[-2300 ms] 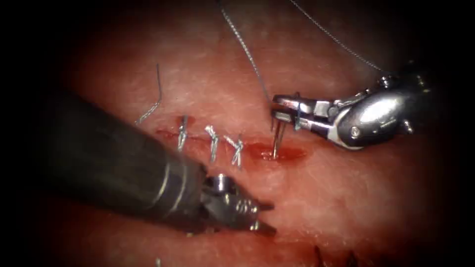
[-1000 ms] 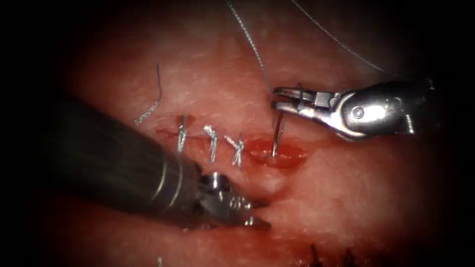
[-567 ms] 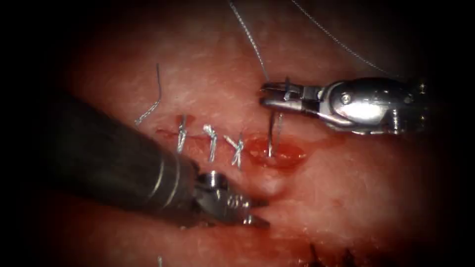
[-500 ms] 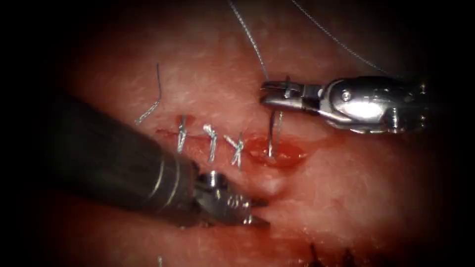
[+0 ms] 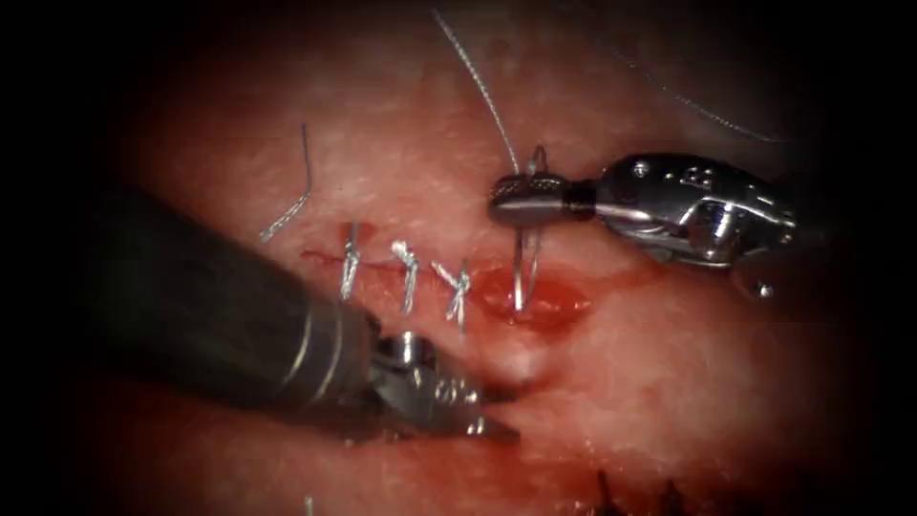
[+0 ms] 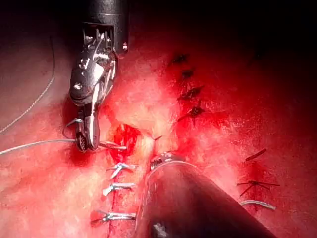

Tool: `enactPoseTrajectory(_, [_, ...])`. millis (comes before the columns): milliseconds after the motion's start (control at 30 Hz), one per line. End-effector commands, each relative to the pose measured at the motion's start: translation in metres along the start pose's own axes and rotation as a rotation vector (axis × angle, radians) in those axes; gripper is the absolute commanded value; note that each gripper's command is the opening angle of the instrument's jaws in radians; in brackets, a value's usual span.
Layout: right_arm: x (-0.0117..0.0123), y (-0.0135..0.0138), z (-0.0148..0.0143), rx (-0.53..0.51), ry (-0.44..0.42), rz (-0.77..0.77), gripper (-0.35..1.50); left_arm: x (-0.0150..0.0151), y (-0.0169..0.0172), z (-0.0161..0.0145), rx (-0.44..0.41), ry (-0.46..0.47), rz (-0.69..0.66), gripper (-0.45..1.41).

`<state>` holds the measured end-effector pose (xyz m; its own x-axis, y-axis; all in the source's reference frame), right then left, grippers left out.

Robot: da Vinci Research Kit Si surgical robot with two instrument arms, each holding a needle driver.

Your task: Wound Closure

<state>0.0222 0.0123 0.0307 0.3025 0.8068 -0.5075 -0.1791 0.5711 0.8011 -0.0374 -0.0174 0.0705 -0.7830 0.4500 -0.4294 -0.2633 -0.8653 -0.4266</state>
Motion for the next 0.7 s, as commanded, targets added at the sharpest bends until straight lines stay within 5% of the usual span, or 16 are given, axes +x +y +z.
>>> enactPoseTrajectory(33, [-0.0009,-0.0013,0.0009,0.026,-0.021,0.024,-0.35,-0.0005,0.0009,0.0007,-0.003,-0.003,-0.001,0.02])
enactPoseTrajectory(500, [-0.0047,-0.0054,0.0017,0.166,-0.082,0.114,-0.35,-0.0003,0.0007,-0.0001,0.001,-0.005,-0.003,0.02])
enactPoseTrajectory(533, [-0.0047,-0.0052,0.0017,0.151,-0.071,0.114,-0.27,-0.0001,0.0008,-0.0003,-0.001,-0.005,-0.010,0.02])
enactPoseTrajectory(567, [-0.0046,-0.0050,0.0016,0.129,-0.057,0.115,0.10,0.0000,0.0008,-0.0006,-0.003,-0.005,0.001,0.04])
enactPoseTrajectory(600, [-0.0043,-0.0041,0.0011,0.070,-0.022,0.030,0.74,0.0004,0.0009,-0.0013,-0.011,-0.005,0.045,0.07])
enactPoseTrajectory(700, [-0.0040,-0.0020,-0.0005,-0.008,0.022,-0.063,1.15,0.0010,0.0014,-0.0025,-0.012,0.024,0.145,0.19])
